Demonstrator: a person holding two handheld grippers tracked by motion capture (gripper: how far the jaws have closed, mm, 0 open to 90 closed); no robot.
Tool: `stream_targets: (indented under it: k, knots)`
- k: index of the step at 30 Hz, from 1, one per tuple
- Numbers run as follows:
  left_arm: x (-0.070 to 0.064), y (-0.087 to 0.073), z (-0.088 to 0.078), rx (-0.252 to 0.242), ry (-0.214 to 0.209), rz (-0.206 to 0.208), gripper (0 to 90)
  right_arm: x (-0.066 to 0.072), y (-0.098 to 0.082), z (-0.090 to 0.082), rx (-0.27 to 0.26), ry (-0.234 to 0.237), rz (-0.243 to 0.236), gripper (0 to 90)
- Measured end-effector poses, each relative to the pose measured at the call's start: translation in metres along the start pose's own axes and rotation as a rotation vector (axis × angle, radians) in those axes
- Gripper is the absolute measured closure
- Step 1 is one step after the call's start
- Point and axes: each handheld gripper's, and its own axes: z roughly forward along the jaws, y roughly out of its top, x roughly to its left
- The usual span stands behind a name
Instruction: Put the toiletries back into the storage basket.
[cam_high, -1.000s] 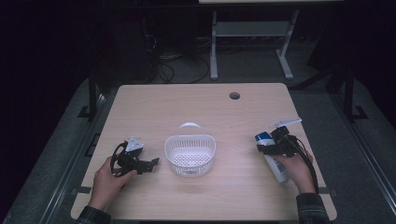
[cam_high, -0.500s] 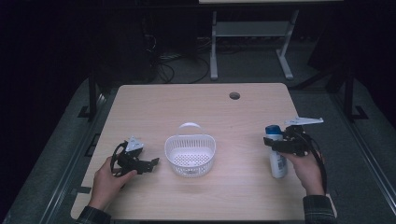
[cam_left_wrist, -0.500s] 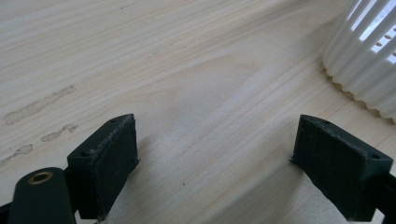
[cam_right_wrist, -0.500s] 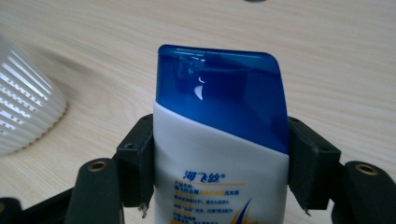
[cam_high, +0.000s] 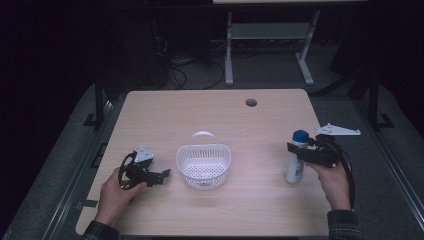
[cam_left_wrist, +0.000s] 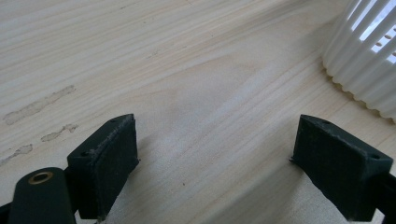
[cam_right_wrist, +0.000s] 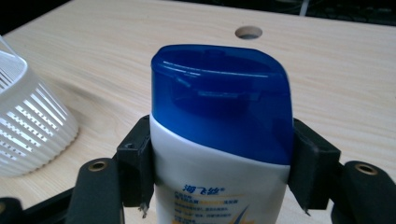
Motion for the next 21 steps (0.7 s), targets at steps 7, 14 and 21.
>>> stream_targets:
  k: [7,14,21]
  knots:
    - [0.0,0.0,0.0,0.0,0.0,0.0,12.9,-0.0018,-0.0015,-0.0039,-0.064,0.027,-0.006,35.1]
    - [0.0,0.0,0.0,0.0,0.0,0.0,12.9,0.002,0.0014,-0.0072,-0.087,0.041,-0.016,35.1]
    - [0.0,0.0,0.0,0.0,0.0,0.0,13.0,0.0075,0.0055,-0.0091,-0.099,0.068,-0.027,35.1]
